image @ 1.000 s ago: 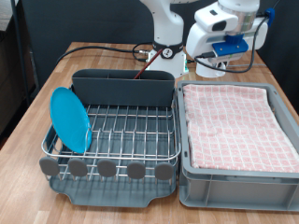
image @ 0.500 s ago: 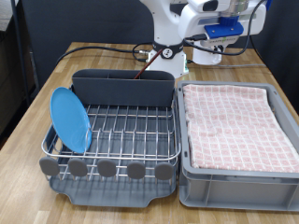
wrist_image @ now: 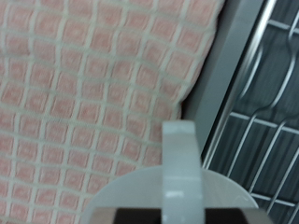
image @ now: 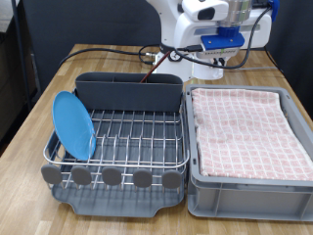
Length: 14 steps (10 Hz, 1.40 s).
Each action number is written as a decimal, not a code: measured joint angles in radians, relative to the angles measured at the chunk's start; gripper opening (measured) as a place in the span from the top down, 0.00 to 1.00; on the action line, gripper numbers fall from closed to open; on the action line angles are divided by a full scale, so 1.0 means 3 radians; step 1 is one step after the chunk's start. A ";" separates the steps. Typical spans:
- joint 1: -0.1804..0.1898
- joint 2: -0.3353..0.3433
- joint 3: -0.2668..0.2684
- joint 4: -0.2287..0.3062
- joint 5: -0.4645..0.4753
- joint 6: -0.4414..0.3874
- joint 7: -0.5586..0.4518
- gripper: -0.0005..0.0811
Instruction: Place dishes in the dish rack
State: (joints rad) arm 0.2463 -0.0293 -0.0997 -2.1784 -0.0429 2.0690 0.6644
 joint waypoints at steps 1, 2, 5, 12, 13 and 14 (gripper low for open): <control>-0.0012 0.0103 -0.0038 0.0124 0.0001 0.0029 0.0000 0.91; -0.0017 0.0208 -0.0072 0.0258 -0.0005 0.0039 0.0006 0.91; -0.0019 0.0561 -0.0126 0.0727 -0.0083 -0.0042 -0.0149 0.91; -0.0058 0.0865 -0.0243 0.0983 0.0151 0.0032 -0.0056 0.91; -0.0075 0.0956 -0.0257 0.1066 0.0170 0.0079 -0.0021 0.91; -0.0088 0.1050 -0.0272 0.1163 0.0192 0.0132 -0.0002 0.91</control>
State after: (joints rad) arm 0.2198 0.2856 -0.1812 -1.8296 0.0147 2.1086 0.6639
